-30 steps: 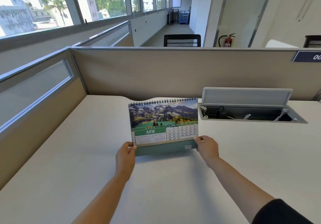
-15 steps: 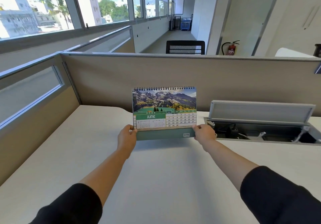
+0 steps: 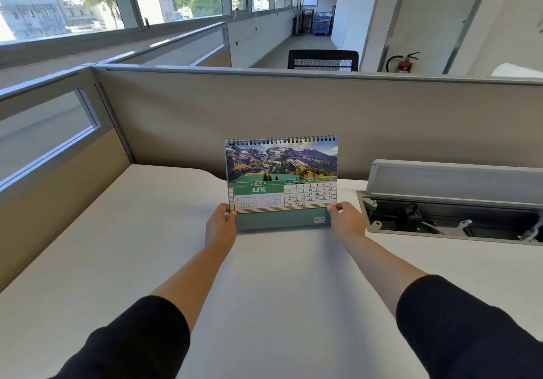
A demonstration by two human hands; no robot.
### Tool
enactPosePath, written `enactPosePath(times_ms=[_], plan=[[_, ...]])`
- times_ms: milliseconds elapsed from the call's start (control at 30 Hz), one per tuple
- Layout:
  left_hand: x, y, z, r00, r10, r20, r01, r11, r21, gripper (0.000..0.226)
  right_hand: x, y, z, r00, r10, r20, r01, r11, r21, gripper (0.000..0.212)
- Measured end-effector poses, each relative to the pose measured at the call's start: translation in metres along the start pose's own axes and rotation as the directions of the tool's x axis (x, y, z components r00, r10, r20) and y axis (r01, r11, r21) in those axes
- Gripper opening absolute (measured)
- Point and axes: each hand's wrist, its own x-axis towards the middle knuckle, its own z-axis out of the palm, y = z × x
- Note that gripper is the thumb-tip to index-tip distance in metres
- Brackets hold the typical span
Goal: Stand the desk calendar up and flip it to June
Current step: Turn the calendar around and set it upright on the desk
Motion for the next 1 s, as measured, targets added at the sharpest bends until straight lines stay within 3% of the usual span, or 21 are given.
enactPosePath(times_ms=[400, 767, 900, 1000], plan=[[-0.014, -0.01, 0.001, 0.991, 0.003, 0.134, -0.022, 0.99, 0.137, 0.029, -0.015, 0.023, 0.002, 0.997, -0.063, 0.054, 0.065, 0.997, -0.049, 0.033], [-0.015, -0.007, -0.002, 0.983, -0.052, 0.176, 0.039, 0.996, 0.076, 0.033, -0.018, 0.019, 0.0, 0.996, -0.06, 0.07, 0.062, 0.998, -0.032, 0.035], [-0.021, -0.009, -0.005, 0.993, -0.037, 0.116, 0.037, 0.999, 0.001, 0.037, -0.023, 0.019, -0.001, 0.995, -0.046, 0.093, 0.042, 0.998, 0.046, 0.036], [-0.033, -0.016, -0.006, 0.998, -0.023, -0.067, 0.02, 0.999, -0.034, 0.036, -0.032, 0.024, -0.002, 0.999, -0.028, 0.025, 0.024, 0.988, 0.155, 0.039]])
